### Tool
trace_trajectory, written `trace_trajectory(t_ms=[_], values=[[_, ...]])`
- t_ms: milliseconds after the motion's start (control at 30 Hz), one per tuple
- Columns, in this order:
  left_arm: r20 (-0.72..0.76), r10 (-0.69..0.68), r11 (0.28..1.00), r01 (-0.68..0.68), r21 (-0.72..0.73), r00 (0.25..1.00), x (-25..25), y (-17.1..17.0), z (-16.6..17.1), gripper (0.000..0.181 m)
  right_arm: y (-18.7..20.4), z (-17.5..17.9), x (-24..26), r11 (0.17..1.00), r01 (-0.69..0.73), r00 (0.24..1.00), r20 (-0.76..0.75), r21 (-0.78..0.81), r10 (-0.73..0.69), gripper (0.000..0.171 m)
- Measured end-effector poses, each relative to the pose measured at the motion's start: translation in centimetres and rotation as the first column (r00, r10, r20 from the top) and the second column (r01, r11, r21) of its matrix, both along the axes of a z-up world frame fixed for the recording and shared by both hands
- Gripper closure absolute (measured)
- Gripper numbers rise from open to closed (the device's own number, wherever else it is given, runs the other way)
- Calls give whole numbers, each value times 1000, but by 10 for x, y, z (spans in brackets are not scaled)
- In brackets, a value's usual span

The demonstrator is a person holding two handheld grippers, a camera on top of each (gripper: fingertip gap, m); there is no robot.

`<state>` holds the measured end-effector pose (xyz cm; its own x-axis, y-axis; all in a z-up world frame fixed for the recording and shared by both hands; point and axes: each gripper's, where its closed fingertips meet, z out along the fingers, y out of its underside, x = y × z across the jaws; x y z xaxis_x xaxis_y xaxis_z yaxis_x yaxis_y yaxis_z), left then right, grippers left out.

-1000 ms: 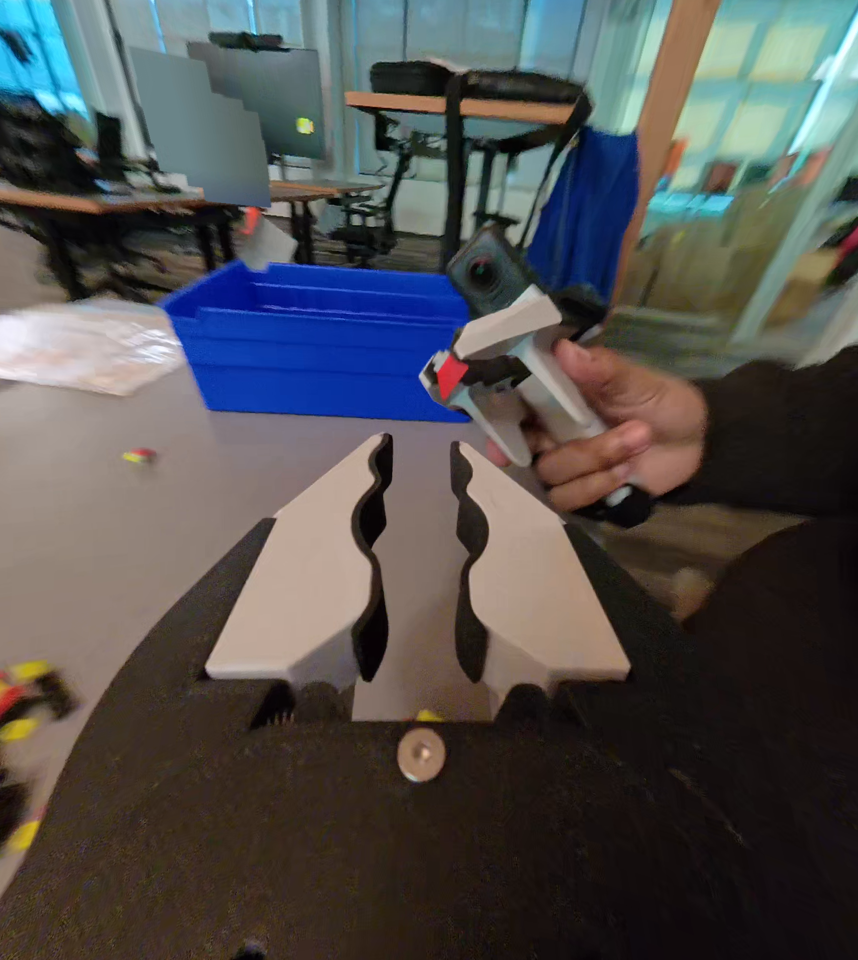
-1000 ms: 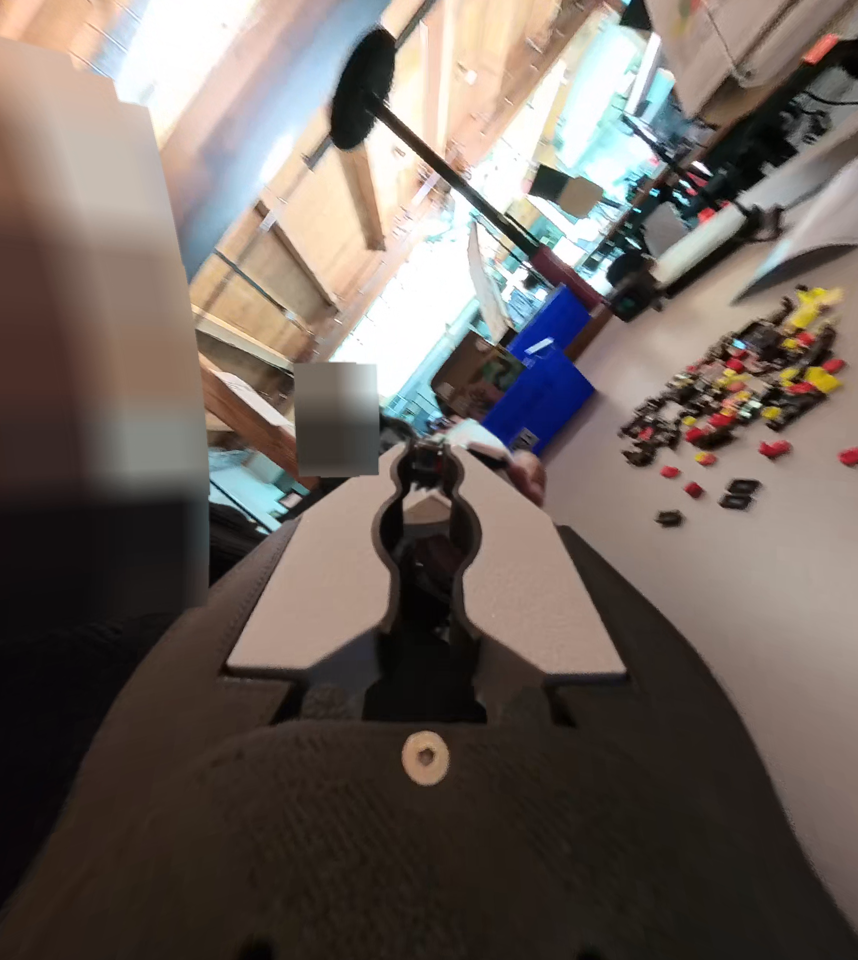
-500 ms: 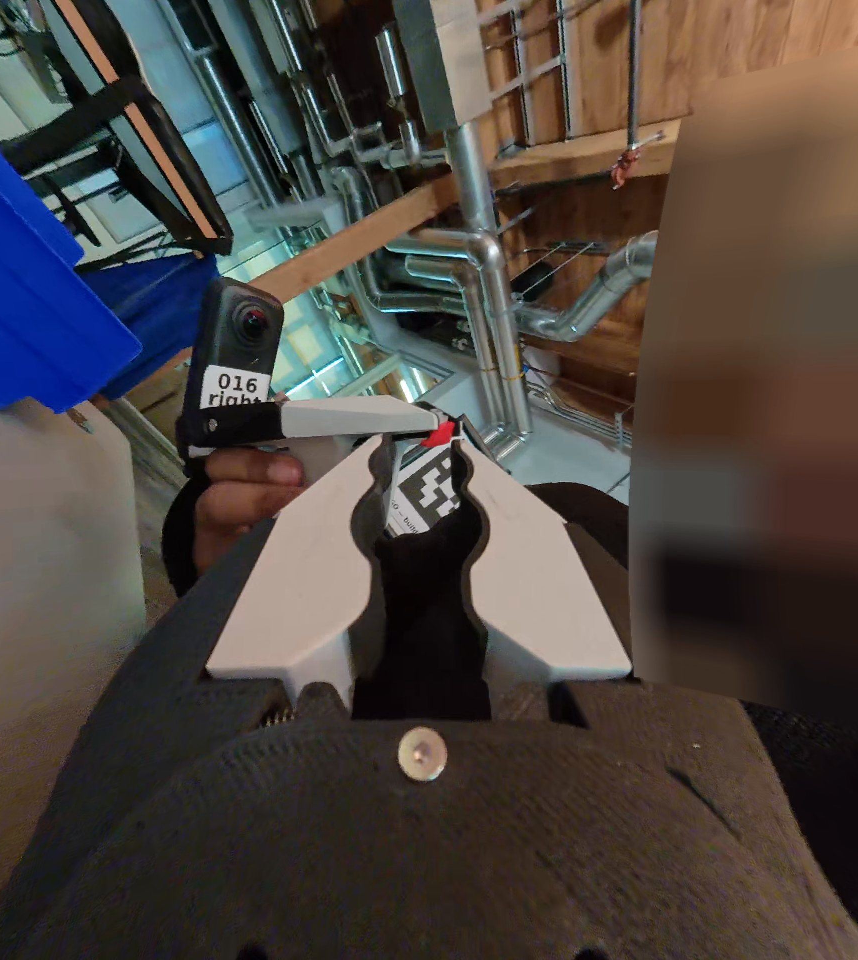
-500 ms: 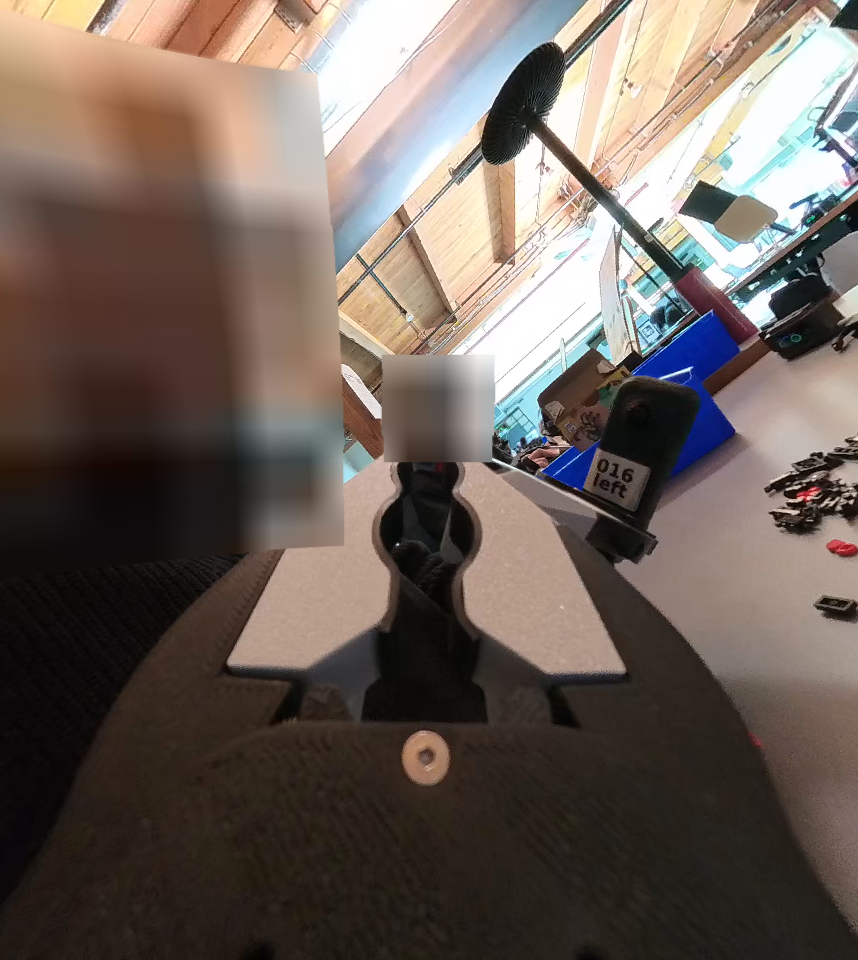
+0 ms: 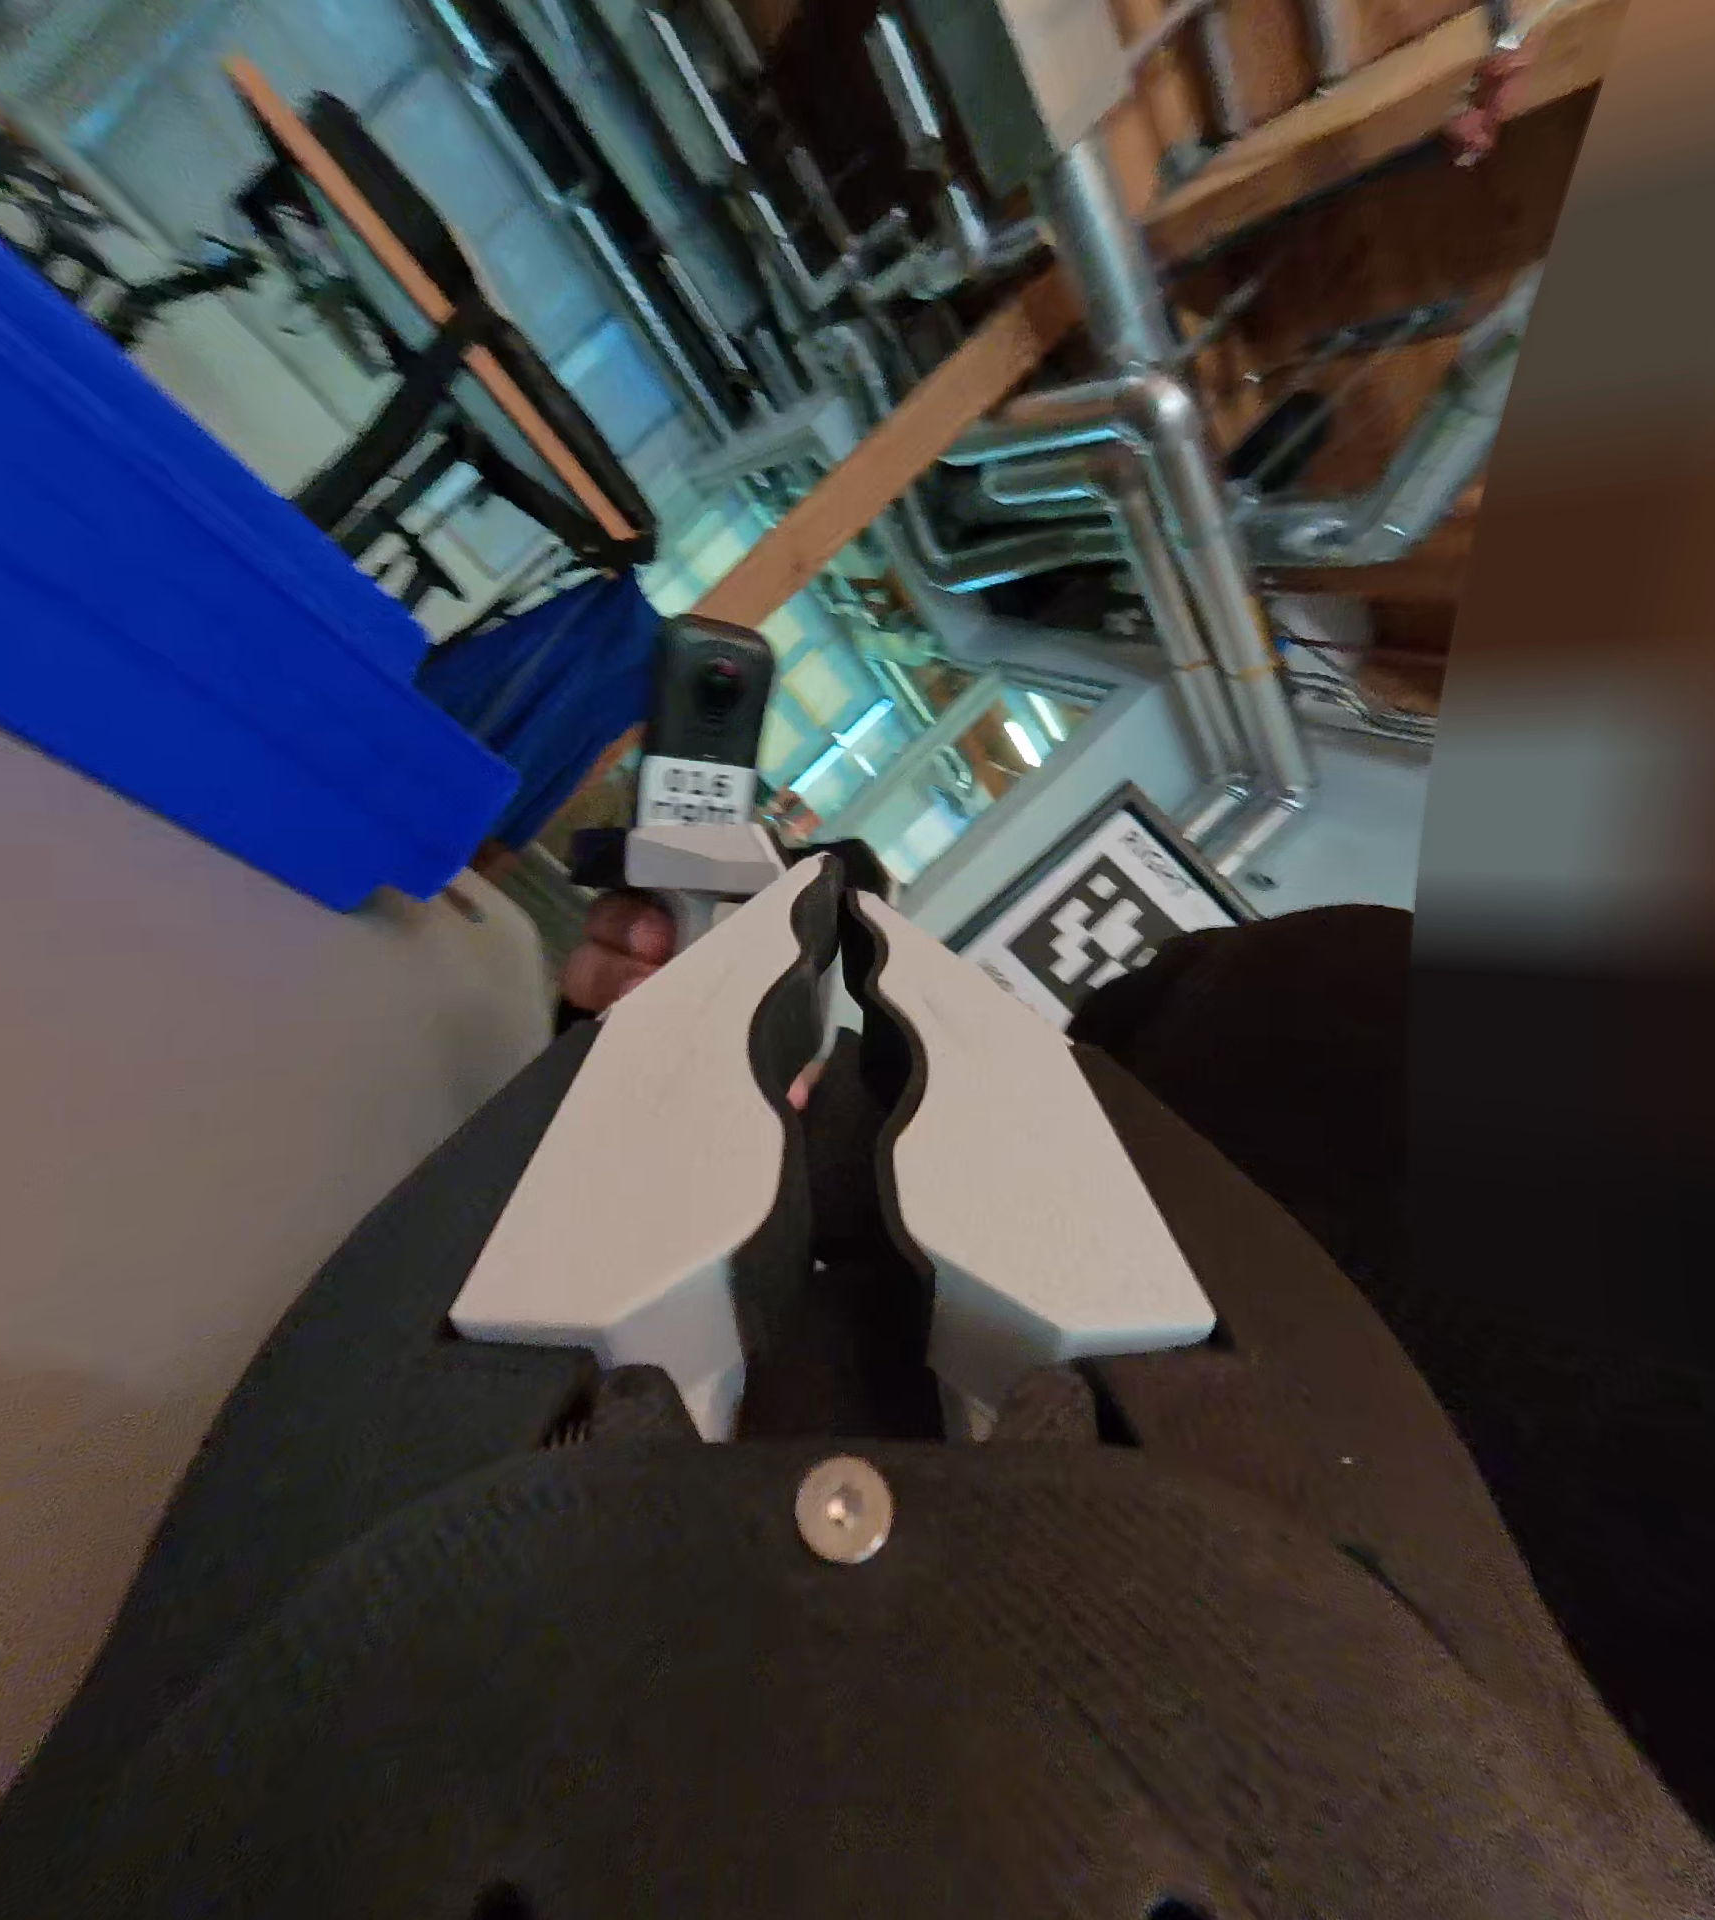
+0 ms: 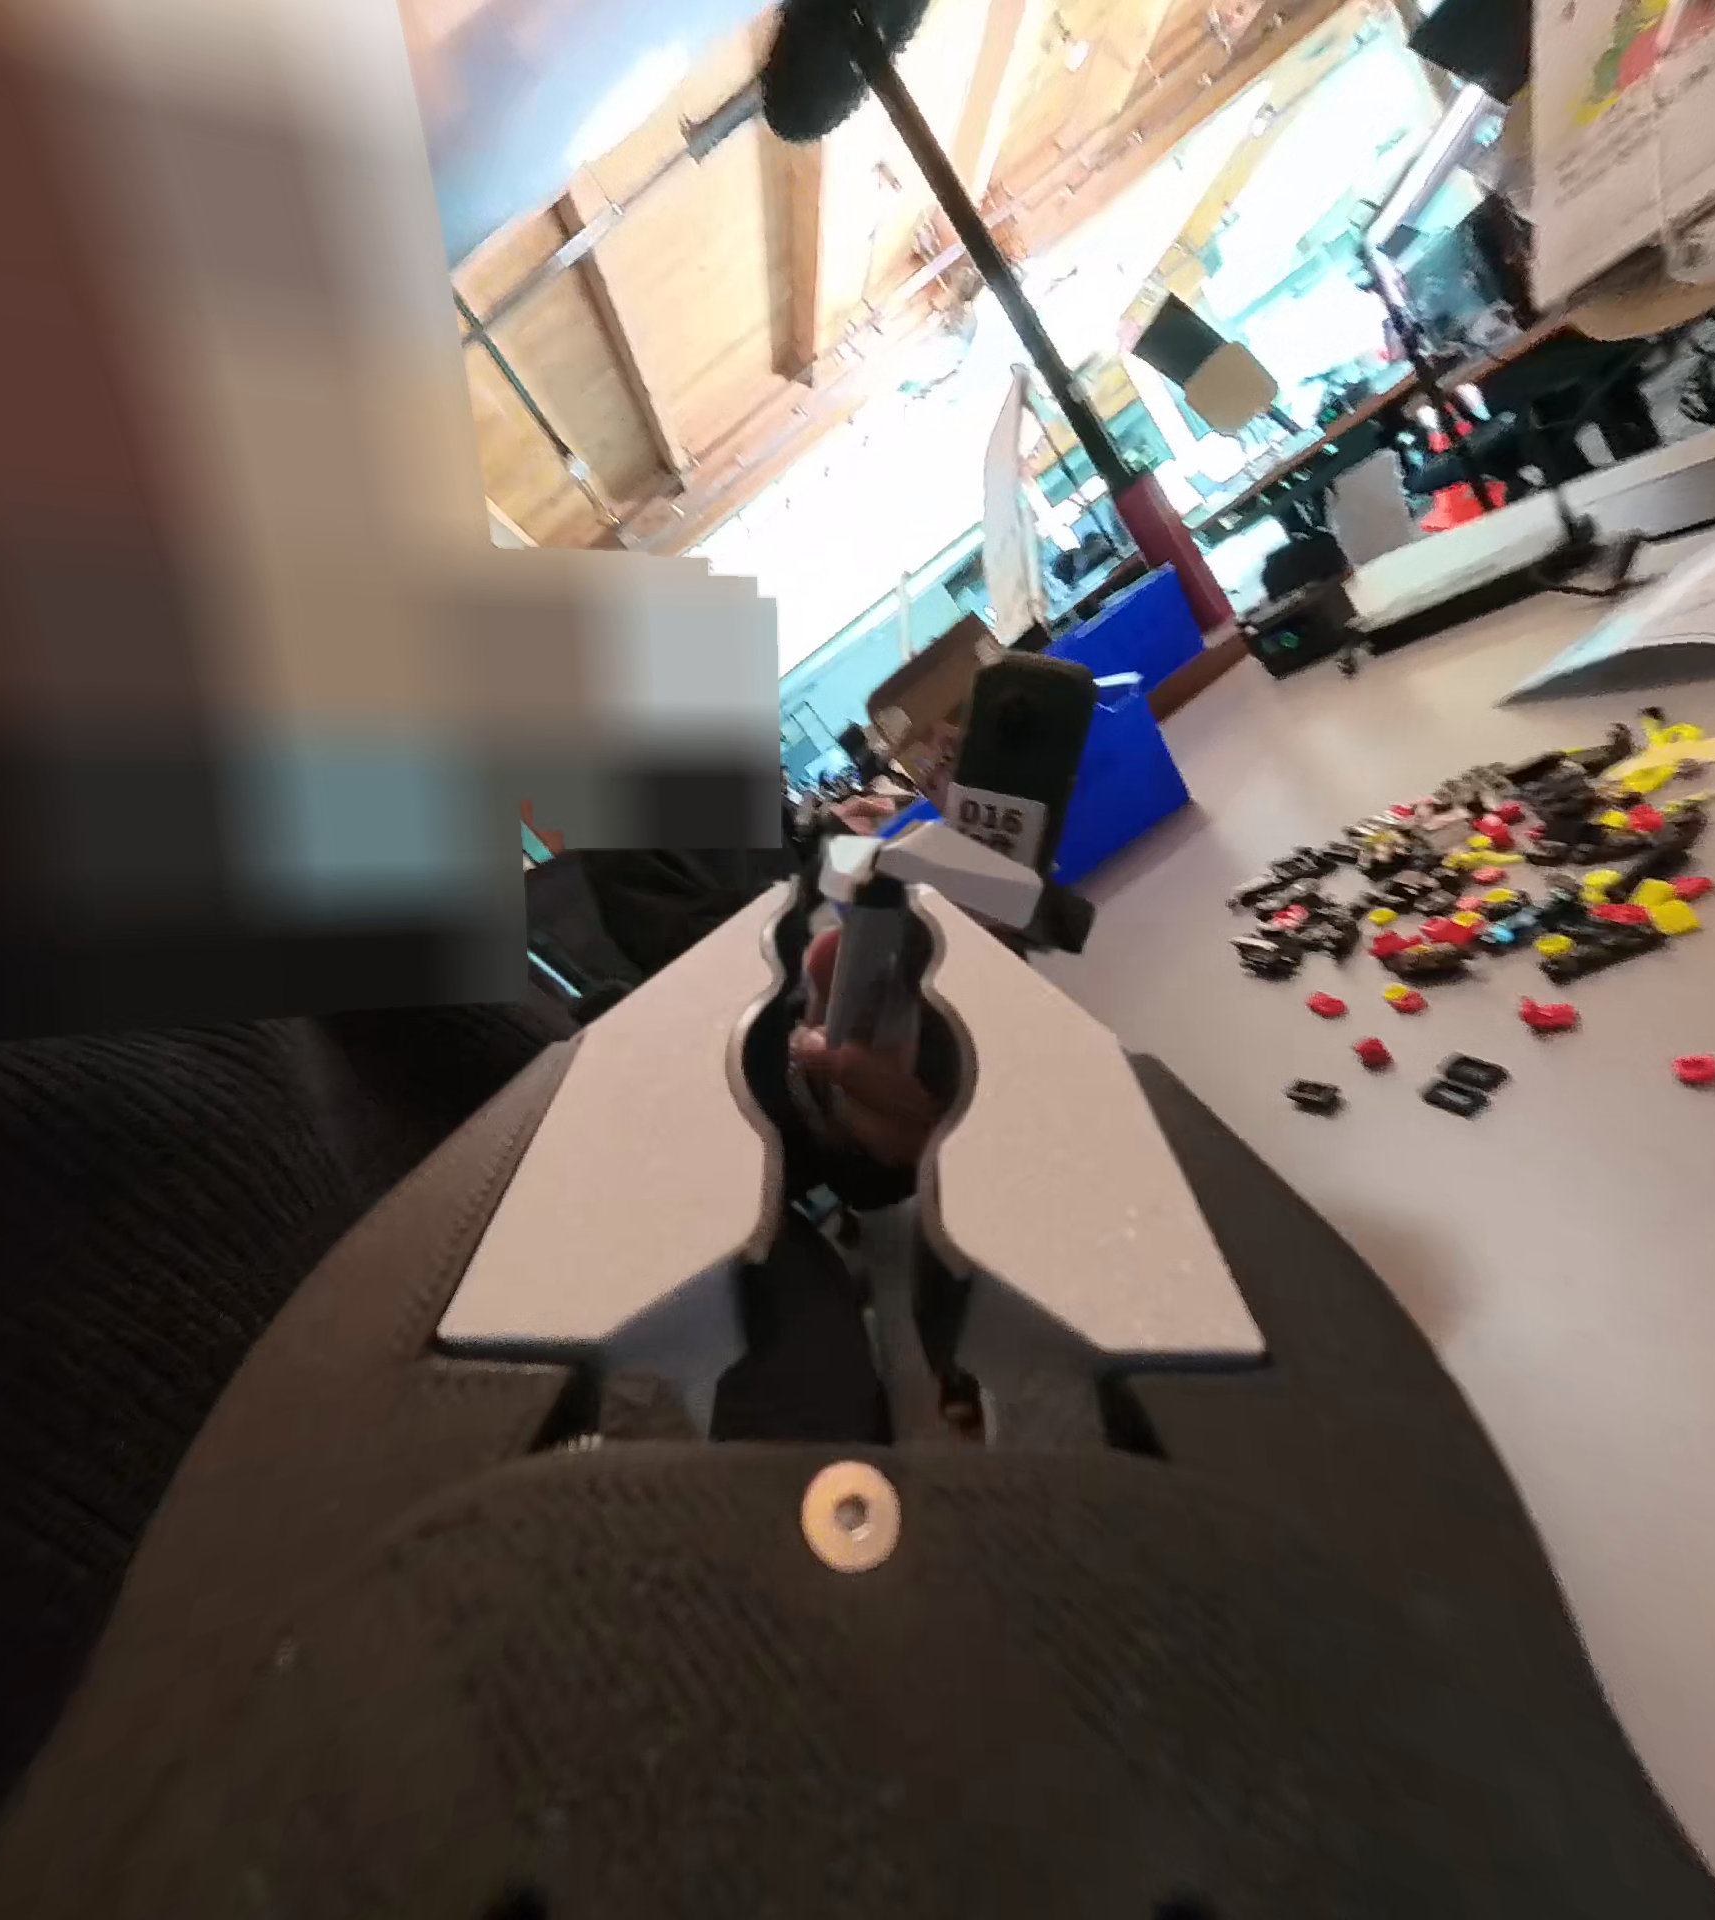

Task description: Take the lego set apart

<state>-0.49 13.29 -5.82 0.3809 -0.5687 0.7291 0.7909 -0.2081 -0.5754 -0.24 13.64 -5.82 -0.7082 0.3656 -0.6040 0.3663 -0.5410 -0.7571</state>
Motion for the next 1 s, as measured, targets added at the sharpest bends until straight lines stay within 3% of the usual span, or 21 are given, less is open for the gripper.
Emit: trace_trajectory(t_ms=[133,267,433,600,733,867,933,1000], values=[[58,154,986,-150,-73,986,-30,7,-13,181,1,-16,-8,997,39,998,54,71,-43,151],[25,301,949,-297,-107,953,-62,4,-20,181,3,-15,-8,999,30,997,67,37,-32,148],[-75,495,862,-500,-82,866,-113,-16,-17,181,15,-17,-12,998,58,993,105,-15,-56,147],[-224,542,814,-572,-102,810,-131,-23,-27,181,21,-30,-18,994,100,982,154,41,-105,146],[-393,449,799,-558,-225,802,-120,-10,-57,181,7,-58,-19,960,70,975,185,272,-124,145],[-590,39,769,-401,-498,807,-89,-14,-120,181,-4,-87,-18,869,31,971,193,494,-144,148],[-648,-102,781,-343,-522,755,-73,-24,-129,181,-8,-92,-17,856,8,971,202,517,-130,149],[-717,-128,815,-339,-470,686,-63,-26,-123,179,-11,-93,-18,868,-5,970,214,496,-117,149]])
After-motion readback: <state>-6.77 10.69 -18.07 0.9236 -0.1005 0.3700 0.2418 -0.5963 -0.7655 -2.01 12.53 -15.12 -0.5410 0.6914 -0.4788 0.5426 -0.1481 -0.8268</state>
